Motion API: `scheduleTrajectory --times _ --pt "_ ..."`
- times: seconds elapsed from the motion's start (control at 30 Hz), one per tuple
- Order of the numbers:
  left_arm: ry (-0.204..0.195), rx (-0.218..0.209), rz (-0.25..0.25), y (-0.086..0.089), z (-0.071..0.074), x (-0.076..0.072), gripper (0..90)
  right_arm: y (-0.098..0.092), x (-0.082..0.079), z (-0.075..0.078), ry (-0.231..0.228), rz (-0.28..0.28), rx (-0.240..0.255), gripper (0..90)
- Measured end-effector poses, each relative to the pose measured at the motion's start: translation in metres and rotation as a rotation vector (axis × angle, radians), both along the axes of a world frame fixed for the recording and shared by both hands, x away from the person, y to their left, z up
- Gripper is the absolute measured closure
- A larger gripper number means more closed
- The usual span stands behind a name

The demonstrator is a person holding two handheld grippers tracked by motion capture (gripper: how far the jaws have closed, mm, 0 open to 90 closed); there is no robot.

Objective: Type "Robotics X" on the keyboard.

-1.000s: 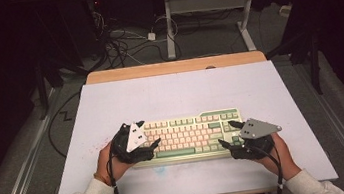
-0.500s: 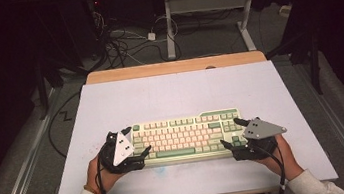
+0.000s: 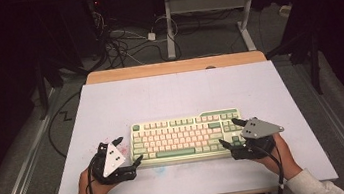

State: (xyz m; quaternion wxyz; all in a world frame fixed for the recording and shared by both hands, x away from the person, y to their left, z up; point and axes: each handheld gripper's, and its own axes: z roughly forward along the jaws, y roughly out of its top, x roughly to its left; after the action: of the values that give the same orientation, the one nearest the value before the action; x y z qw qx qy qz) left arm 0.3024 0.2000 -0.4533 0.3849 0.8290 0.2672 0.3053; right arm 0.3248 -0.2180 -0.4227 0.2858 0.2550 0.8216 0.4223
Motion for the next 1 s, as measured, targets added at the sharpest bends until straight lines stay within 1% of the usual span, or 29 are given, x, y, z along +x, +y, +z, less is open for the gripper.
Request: scheduleTrajectory --times 0.03,0.23,0.33,0.37,0.4,0.57,0.6,0.63,0.7,0.73,0.77,0.83,0.93,0.97,1.0 --pt "0.007 -0.006 0.0 0.001 -0.001 -0.001 16.3 0.0 0.0 0.0 0.0 0.0 0.0 25.6" --pt "0.02 0.006 -0.004 0.003 -0.006 -0.007 16.3 0.005 0.002 0.0 0.007 0.006 0.004 26.2" --pt "0.034 -0.006 -0.007 0.004 -0.008 -0.009 16.3 0.008 0.003 0.0 0.007 0.008 -0.001 26.5" --pt "0.033 -0.004 -0.005 0.003 -0.009 -0.009 16.4 0.009 0.003 0.0 0.008 0.01 0.001 26.5" --pt "0.032 0.008 -0.005 0.004 -0.009 -0.01 16.4 0.009 0.004 0.0 0.01 0.009 0.002 26.5" --pt "0.039 0.005 -0.002 0.005 -0.009 -0.009 16.3 0.012 0.007 0.0 0.012 0.008 -0.001 28.3" --pt "0.039 0.003 -0.001 0.005 -0.009 -0.009 16.4 0.013 0.008 0.0 0.008 0.011 -0.008 32.2" --pt "0.04 0.001 0.001 0.006 -0.009 -0.009 16.4 0.013 0.008 0.0 0.008 0.011 -0.008 32.2" --pt "0.042 0.0 0.001 0.006 -0.009 -0.009 16.4 0.014 0.009 0.0 0.013 0.016 -0.009 38.6" --pt "0.043 0.0 0.001 0.005 -0.01 -0.008 16.4 0.016 0.01 0.0 0.012 0.019 -0.011 50.2" --pt "0.043 0.002 0.001 0.005 -0.01 -0.008 16.4 0.016 0.01 0.0 0.012 0.019 -0.011 50.2" --pt "0.045 0.006 -0.001 0.005 -0.01 -0.008 16.3 0.018 0.012 0.001 0.022 0.027 -0.01 58.0" --pt "0.049 0.0 -0.002 0.004 -0.011 -0.008 16.4 0.023 0.015 0.0 0.039 0.042 -0.025 73.6" --pt "0.05 0.0 -0.001 0.004 -0.011 -0.007 16.4 0.025 0.017 0.0 0.048 0.036 -0.028 79.8" --pt "0.051 -0.003 0.0 0.004 -0.012 -0.007 16.4 0.027 0.019 -0.001 0.057 0.037 -0.036 83.9"
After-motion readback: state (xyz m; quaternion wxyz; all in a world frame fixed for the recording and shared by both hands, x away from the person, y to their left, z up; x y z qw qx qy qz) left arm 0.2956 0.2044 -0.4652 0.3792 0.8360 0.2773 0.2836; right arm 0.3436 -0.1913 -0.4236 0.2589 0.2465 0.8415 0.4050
